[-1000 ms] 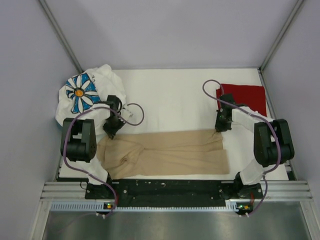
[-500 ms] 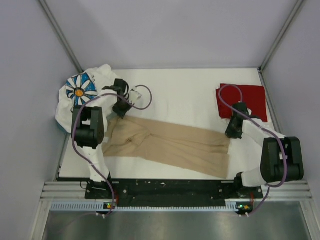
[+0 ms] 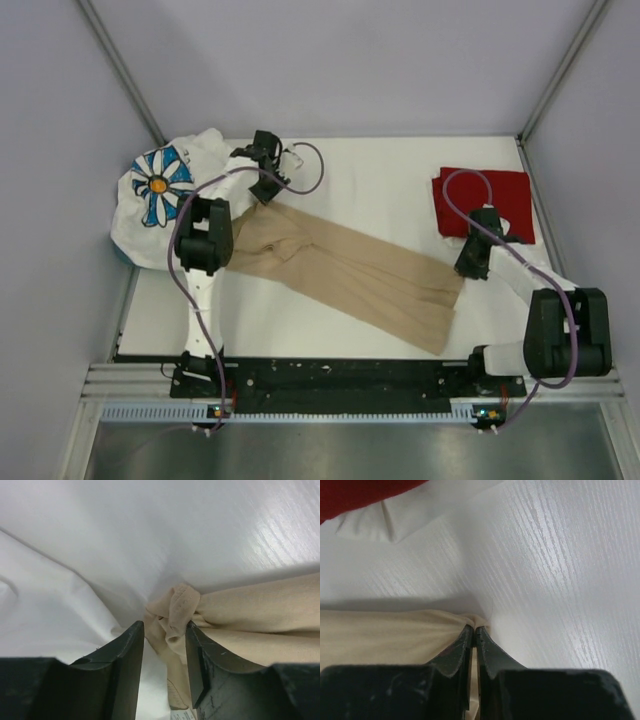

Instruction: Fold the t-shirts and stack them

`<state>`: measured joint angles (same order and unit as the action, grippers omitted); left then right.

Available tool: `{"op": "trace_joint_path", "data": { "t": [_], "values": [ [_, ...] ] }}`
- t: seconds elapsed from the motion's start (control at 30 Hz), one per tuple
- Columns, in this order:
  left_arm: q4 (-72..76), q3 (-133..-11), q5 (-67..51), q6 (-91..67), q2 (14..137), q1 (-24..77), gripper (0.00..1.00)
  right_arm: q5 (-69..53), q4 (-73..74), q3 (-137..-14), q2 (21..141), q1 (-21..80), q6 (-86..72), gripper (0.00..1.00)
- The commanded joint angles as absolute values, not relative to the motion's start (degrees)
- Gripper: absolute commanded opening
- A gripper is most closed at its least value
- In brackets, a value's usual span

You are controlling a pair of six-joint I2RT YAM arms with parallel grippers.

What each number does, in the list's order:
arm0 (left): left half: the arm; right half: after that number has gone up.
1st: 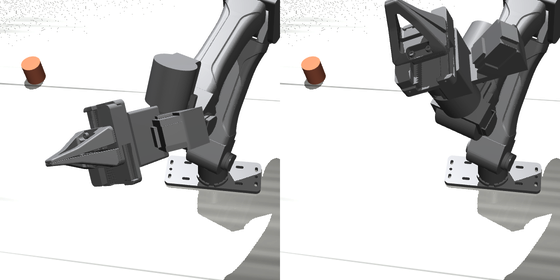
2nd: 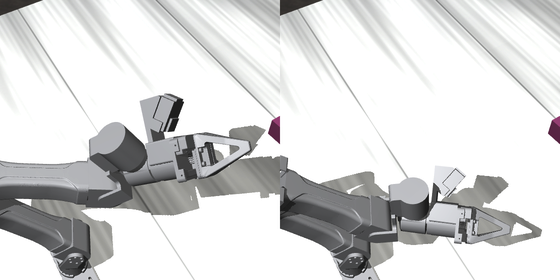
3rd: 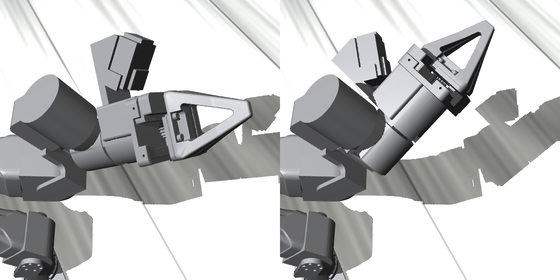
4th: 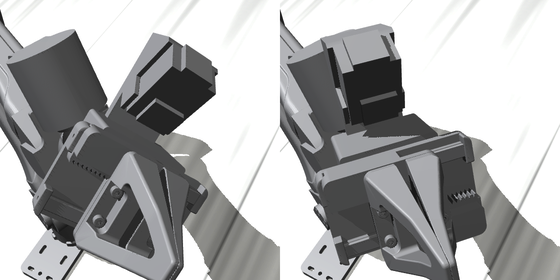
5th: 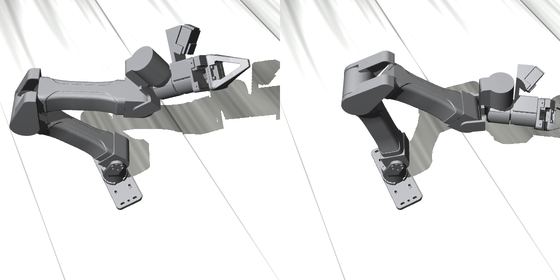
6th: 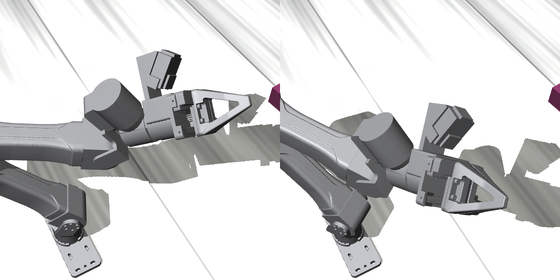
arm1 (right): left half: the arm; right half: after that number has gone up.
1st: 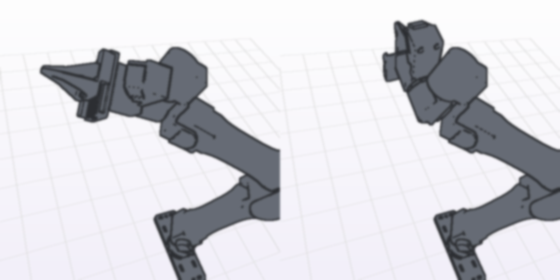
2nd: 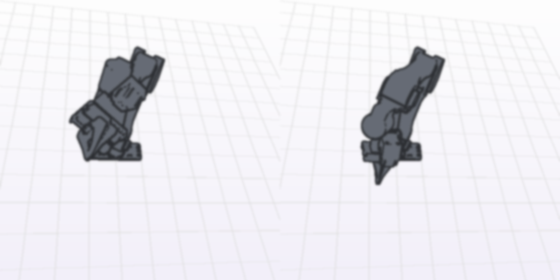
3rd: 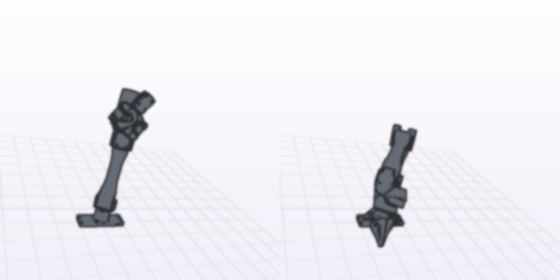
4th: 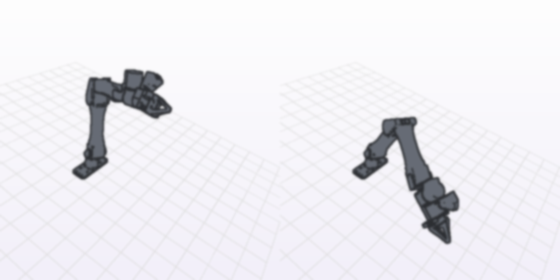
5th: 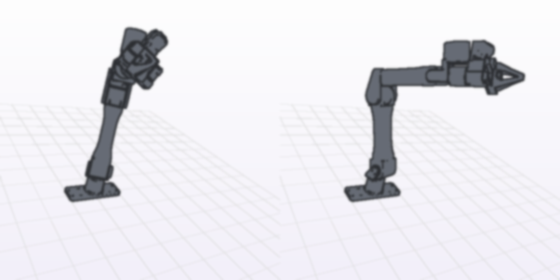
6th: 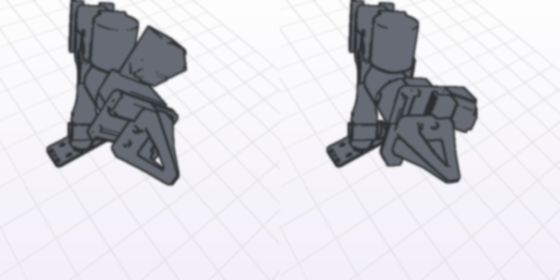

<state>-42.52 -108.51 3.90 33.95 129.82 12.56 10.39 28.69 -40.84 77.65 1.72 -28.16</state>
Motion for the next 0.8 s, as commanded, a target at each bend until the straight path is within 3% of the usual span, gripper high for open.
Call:
{"op": "trace_joint_path", "data": {
  "t": [0.0,0.07,0.17,0.27,0.37,0.43,0.53,0.77],
  "values": [
    [-43.6,-111.1,5.2,32.9,127.5,12.0,0.45,10.5,30.3,-42.0,75.1,1.2,-27.6,0.11],
    [-45.6,-109.9,1.9,32.0,123.9,12.0,0.49,10.4,32.0,-43.3,73.6,1.2,-26.6,0.26],
    [-48.3,-106.3,-5.2,32.3,117.2,12.5,0.51,9.2,33.1,-45.5,70.8,2.2,-24.5,0.38],
    [-51.1,-100.0,-7.9,32.9,112.3,14.8,0.5,9.8,33.9,-48.9,69.8,6.0,-22.9,0.43],
    [-51.8,-92.3,-7.1,33.5,109.1,18.1,0.39,10.2,34.1,-53.3,72.8,11.7,-19.1,0.45],
    [-52.0,-87.6,-6.8,32.8,108.7,18.5,0.3,5.0,33.8,-57.4,78.5,14.3,-16.0,0.33],
    [-50.8,-83.1,-4.2,31.7,109.5,18.4,0.25,0.4,35.7,-61.9,87.7,15.5,-15.4,0.01],
    [-46.1,-82.3,-0.6,31.1,114.6,18.3,0.24,-0.7,35.6,-59.2,95.9,15.6,-18.6,0.0]
  ]
}}
